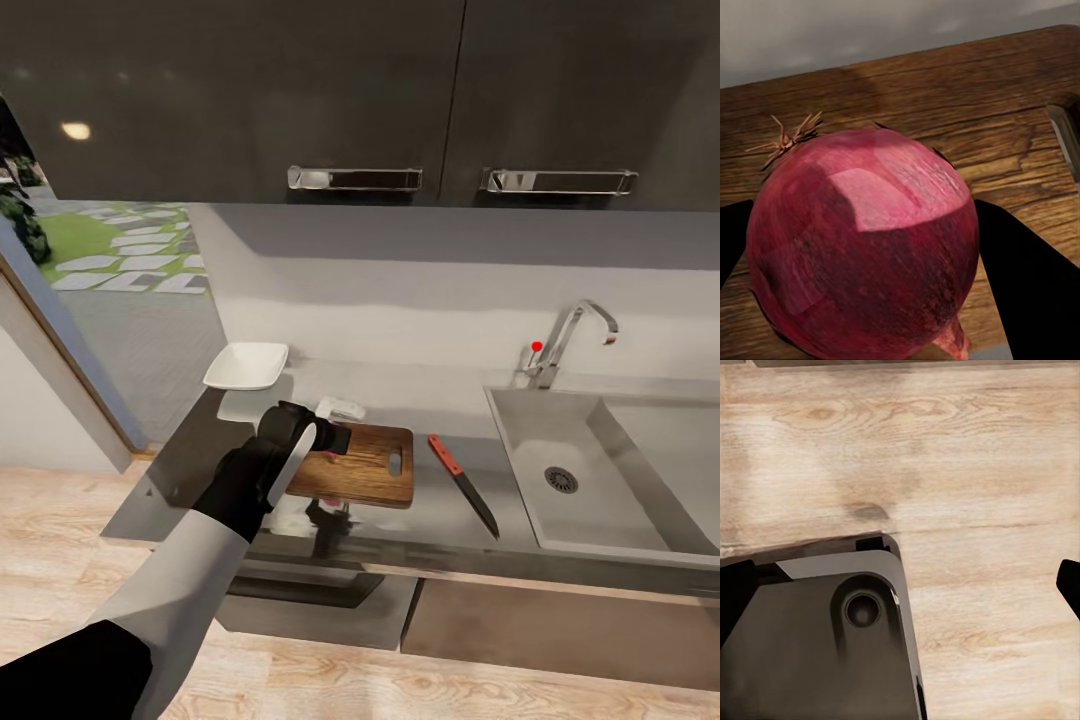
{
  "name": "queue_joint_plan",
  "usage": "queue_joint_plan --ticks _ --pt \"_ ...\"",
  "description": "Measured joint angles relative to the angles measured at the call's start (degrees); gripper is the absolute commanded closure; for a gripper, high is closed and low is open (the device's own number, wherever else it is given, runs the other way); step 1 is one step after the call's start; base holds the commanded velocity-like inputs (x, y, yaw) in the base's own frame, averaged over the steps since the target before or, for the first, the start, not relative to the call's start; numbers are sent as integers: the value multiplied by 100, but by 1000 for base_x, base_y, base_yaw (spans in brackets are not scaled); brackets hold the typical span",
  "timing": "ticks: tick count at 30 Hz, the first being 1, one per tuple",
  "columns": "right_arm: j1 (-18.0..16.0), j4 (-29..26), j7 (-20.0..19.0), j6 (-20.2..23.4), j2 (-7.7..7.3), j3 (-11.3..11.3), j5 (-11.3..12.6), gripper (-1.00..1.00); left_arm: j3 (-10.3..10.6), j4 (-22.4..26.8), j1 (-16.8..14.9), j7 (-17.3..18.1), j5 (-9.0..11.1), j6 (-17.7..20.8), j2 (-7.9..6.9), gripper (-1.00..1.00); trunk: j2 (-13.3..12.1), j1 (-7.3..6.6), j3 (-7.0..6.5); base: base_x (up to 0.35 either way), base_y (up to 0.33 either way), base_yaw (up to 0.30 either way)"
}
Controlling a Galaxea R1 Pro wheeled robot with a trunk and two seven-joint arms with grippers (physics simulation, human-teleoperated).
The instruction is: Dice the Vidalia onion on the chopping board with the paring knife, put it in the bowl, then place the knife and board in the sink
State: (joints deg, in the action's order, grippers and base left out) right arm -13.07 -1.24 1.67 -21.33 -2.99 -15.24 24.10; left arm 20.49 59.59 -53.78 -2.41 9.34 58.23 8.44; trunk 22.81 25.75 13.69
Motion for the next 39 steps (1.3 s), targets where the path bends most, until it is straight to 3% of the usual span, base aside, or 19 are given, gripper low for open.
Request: queue_joint_plan --ticks 27,39 --pt "0 -1 0 9 0 0 0 -100 30 -93 0 0 -5 -6 10 100 0 0 0 1 0 0" --pt "0 -2 0 4 0 0 0 -100 29 -107 0 0 -5 -8 6 100 0 -1 0 122 0 0"
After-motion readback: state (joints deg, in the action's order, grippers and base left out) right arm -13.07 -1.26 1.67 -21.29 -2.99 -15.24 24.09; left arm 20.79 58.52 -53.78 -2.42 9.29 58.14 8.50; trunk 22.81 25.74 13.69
